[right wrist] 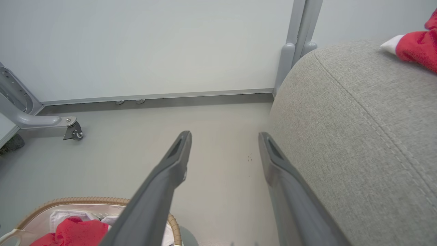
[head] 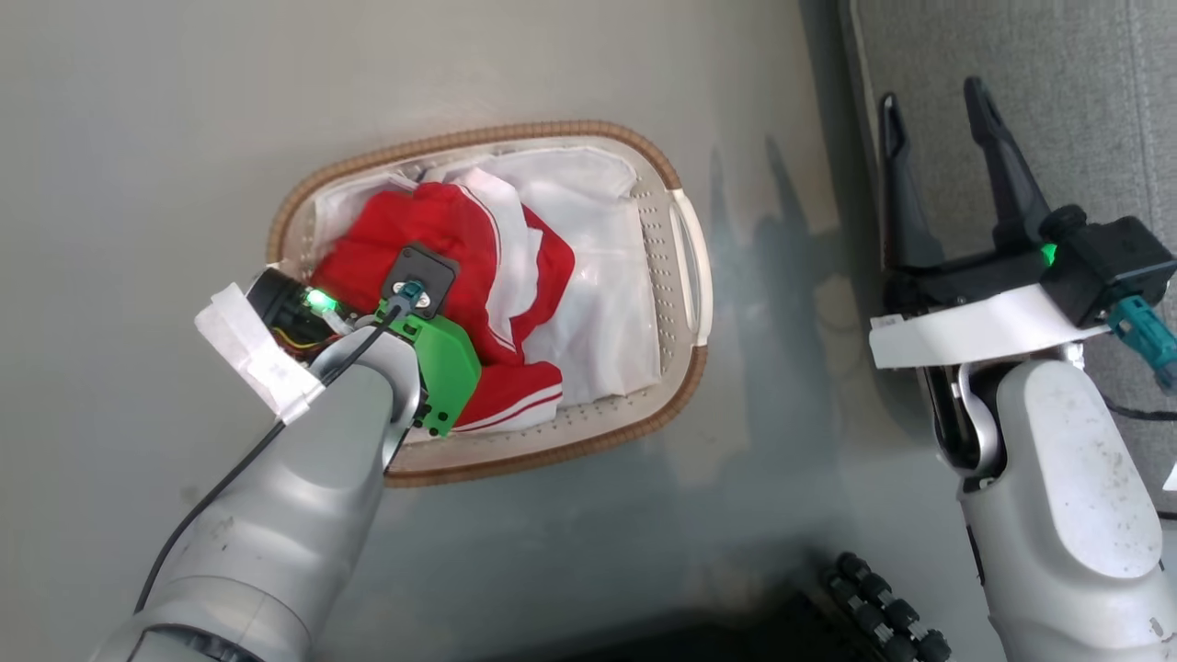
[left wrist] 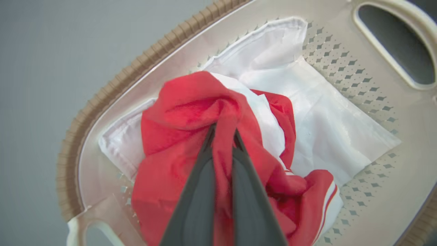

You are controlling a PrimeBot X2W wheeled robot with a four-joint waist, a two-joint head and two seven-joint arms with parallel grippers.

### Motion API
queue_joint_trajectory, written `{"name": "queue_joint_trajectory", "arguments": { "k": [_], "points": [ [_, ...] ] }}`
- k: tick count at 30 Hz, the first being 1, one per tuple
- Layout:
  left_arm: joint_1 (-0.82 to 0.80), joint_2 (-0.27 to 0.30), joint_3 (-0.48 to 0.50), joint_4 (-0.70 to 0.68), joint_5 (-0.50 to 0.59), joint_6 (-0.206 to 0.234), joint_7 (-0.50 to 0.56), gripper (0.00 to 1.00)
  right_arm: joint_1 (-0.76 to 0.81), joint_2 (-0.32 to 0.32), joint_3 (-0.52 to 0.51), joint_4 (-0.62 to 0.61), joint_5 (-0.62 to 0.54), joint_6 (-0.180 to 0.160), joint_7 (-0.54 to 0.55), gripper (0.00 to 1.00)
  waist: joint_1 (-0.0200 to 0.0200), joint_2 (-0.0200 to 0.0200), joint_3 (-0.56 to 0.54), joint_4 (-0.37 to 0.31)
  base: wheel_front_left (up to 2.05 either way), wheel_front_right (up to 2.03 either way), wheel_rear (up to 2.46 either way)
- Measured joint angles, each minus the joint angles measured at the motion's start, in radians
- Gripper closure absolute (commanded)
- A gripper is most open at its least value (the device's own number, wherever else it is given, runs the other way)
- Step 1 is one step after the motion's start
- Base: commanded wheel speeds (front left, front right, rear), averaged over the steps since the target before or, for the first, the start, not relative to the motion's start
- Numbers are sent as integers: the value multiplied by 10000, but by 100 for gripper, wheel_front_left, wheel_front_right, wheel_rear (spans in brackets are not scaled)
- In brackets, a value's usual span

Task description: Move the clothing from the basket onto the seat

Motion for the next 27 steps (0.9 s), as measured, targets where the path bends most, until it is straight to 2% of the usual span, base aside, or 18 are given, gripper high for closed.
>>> {"name": "queue_joint_trajectory", "arguments": {
  "k": [8,17,27],
  "points": [
    [487,-10,-886,-1772,-650,-194,-351,100,677,8,-295,675,-380,0,0,0,-1,0,-1285,341,0,0,0],
    [663,2,-2017,-3591,-1438,-238,-165,100,1738,6,-502,1335,-575,0,0,0,-1,0,-3129,771,0,0,0],
    [390,840,-2757,-5398,-2385,-255,878,100,2780,2,-435,1772,-573,0,0,0,-1,0,-5362,1116,0,0,0]
  ]
}}
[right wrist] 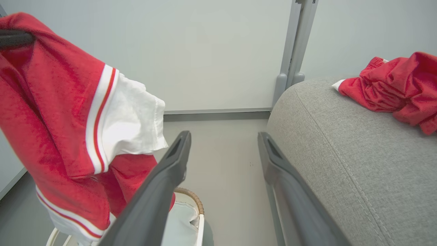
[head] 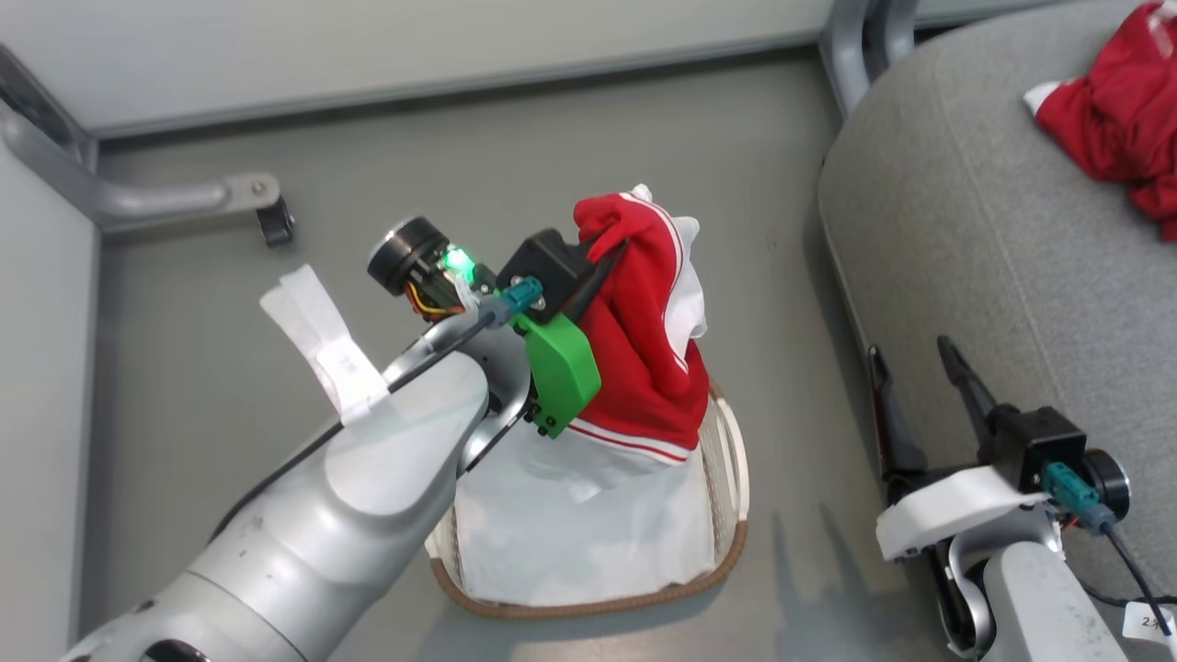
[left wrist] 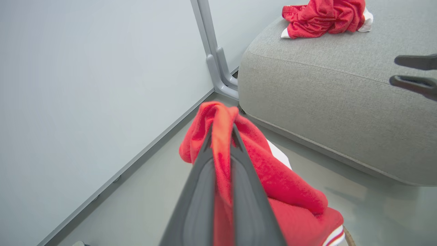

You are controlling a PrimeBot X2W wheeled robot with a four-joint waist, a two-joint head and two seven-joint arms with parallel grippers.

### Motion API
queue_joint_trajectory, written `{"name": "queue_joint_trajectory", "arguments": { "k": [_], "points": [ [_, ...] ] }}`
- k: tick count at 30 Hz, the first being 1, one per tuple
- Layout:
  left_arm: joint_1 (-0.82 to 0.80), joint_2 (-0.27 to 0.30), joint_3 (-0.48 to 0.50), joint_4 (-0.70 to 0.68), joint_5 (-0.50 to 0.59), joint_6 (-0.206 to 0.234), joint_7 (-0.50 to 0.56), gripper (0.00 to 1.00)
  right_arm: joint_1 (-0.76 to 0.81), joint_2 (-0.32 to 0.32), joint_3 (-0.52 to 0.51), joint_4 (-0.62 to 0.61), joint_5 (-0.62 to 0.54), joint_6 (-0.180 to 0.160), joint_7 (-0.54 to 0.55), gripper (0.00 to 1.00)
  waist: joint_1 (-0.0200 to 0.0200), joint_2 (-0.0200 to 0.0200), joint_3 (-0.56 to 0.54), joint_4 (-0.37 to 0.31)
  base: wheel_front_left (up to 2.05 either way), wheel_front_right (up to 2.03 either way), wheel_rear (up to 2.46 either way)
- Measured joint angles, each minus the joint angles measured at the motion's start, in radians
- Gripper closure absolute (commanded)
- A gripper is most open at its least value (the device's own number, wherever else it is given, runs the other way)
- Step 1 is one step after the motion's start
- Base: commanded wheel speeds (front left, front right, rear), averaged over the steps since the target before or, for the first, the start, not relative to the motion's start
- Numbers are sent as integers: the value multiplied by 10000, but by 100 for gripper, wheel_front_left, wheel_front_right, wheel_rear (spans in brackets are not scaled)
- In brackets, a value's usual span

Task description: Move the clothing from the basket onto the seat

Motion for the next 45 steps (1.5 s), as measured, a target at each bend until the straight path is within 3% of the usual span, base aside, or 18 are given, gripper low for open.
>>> {"name": "queue_joint_trajectory", "arguments": {
  "k": [11,19,25,35,44,45],
  "points": [
    [-853,631,234,-742,-834,-2,876,100,120,-6,1118,-232,119,0,0,0,-1,0,-1931,154,0,0,0],
    [-955,587,272,-685,-951,75,959,100,-717,0,3448,-617,399,0,-2,0,0,0,-2346,141,0,0,0],
    [-956,299,79,-614,-982,88,1053,100,-1496,4,4918,627,272,0,0,0,0,0,-2398,319,0,0,0],
    [-1217,-107,-79,-779,-1145,94,1406,100,-2720,2,5599,2949,-2,0,0,0,0,0,-2423,754,0,0,0],
    [-1247,-280,-165,-1229,-1367,165,1626,100,-3618,-4,6044,3977,579,0,0,0,0,0,-2366,1022,0,0,0],
    [-1245,-282,-163,-1262,-1379,171,1630,100,-3684,-4,6088,3942,665,0,0,52,0,0,-2354,1040,0,0,0]
  ]
}}
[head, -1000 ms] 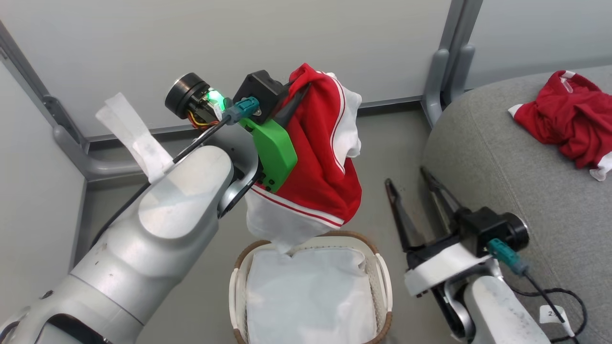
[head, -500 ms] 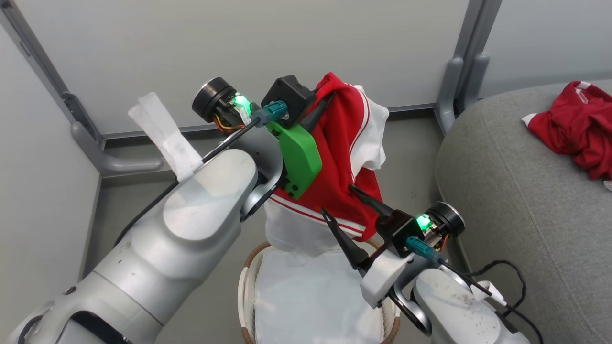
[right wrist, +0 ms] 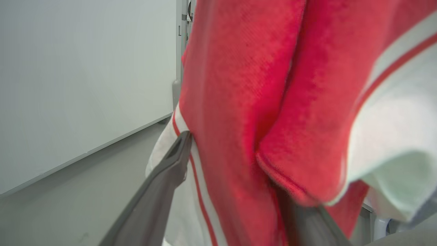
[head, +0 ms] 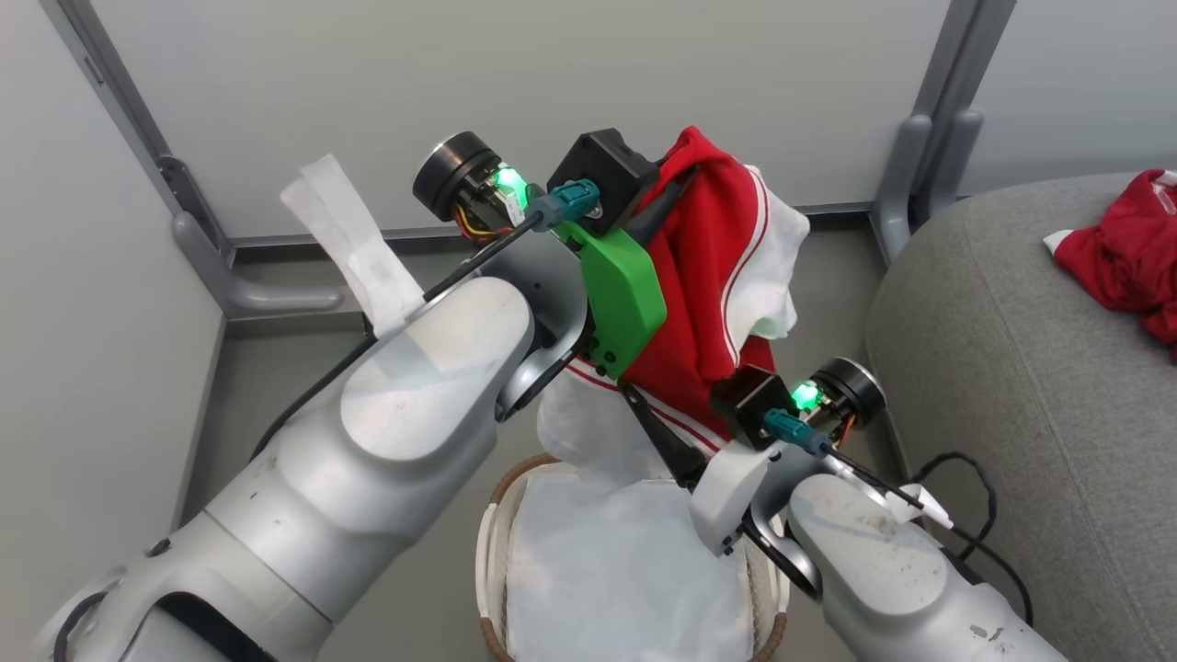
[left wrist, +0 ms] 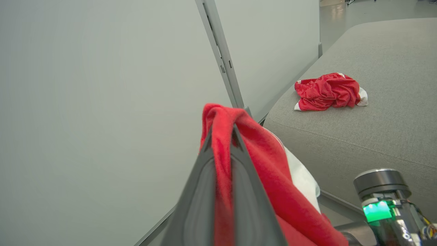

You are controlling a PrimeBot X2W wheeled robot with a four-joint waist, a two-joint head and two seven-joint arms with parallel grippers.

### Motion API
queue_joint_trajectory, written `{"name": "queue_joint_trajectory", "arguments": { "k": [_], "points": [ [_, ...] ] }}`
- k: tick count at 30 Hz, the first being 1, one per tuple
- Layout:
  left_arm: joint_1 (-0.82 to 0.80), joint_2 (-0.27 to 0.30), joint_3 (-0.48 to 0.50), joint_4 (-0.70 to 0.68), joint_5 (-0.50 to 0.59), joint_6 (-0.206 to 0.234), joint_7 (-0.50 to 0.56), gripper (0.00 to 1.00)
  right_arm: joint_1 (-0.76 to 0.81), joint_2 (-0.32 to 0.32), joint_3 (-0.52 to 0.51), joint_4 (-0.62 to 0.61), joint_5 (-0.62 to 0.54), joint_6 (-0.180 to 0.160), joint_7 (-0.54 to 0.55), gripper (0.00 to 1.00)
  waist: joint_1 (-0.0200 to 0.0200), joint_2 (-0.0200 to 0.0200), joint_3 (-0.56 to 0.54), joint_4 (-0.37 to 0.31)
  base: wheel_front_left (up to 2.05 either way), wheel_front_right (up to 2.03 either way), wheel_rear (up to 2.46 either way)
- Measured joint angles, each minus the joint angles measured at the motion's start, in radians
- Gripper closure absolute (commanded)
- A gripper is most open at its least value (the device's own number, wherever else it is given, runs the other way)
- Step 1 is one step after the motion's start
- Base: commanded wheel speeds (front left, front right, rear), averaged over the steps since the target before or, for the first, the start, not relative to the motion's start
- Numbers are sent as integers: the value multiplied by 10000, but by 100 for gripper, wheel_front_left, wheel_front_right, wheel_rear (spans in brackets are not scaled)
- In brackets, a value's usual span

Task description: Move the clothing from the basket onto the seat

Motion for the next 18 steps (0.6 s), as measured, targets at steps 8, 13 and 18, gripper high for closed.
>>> {"name": "queue_joint_trajectory", "arguments": {
  "k": [8,13,18],
  "points": [
    [200,512,232,-82,-192,261,-52,100,-145,4,13,-627,56,0,0,100,0,0,150,-103,0,0,0],
    [429,957,512,-90,-399,364,-293,75,-94,2,-347,-1333,-136,0,0,100,0,0,290,-304,0,0,0],
    [733,1308,690,-84,-548,376,-617,0,68,2,-832,-1935,-407,0,0,100,0,0,400,-486,0,0,0]
  ]
}}
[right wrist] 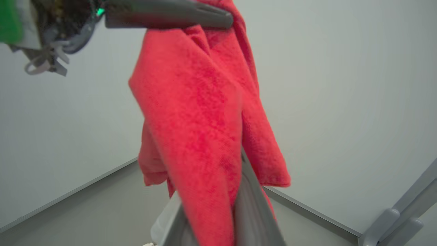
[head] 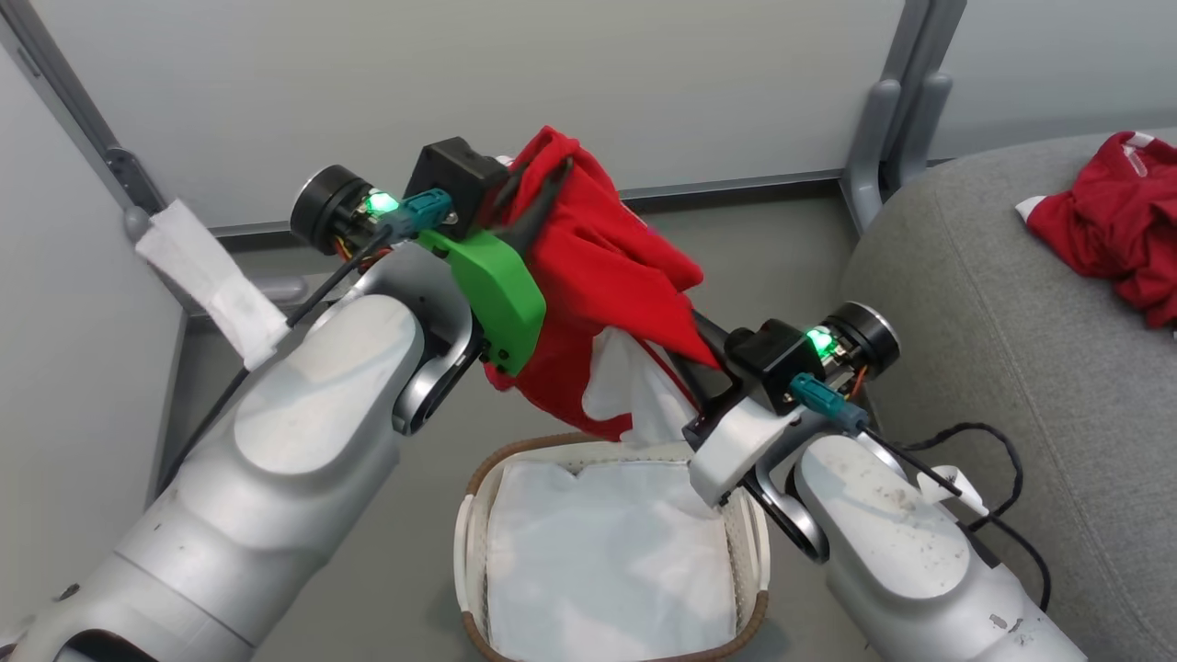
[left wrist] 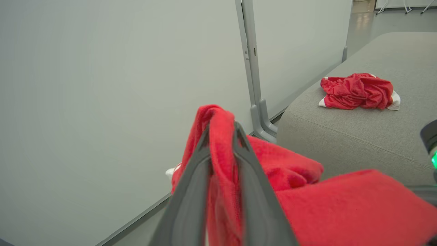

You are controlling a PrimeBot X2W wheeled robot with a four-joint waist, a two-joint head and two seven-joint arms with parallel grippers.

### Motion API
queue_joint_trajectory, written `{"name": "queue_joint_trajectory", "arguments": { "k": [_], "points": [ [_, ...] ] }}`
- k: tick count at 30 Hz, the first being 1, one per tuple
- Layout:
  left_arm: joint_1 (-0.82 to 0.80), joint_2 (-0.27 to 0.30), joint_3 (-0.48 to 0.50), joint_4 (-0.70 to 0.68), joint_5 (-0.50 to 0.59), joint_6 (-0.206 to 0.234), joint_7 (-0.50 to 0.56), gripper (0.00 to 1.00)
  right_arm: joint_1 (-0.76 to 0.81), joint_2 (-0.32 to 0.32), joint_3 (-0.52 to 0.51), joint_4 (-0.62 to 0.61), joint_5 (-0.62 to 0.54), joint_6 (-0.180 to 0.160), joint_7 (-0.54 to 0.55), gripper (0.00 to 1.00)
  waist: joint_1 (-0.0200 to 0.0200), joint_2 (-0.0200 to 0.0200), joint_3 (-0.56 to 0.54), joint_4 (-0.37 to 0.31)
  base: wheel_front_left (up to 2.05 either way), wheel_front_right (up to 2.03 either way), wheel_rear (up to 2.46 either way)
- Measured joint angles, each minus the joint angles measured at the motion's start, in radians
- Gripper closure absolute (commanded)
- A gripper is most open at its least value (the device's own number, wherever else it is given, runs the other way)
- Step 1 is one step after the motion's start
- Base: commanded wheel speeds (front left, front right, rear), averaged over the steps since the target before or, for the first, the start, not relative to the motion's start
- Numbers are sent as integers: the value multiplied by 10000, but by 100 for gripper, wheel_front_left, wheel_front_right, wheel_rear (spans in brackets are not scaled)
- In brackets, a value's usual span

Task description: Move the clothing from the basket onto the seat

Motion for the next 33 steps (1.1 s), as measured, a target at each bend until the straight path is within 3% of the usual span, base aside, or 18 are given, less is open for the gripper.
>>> {"name": "queue_joint_trajectory", "arguments": {
  "k": [13,27,33],
  "points": [
    [1697,351,249,-276,-391,165,-1739,0,126,0,-1768,-418,-803,0,0,100,0,0,193,-340,0,0,0],
    [3673,286,-38,-961,-502,514,-2307,0,1048,-10,-3985,-899,-2034,0,0,100,0,0,280,-815,0,0,0],
    [3919,186,-125,-1039,-487,541,-2353,0,1326,-238,-4485,-1513,-2205,0,0,100,1,0,359,-1153,0,0,0]
  ]
}}
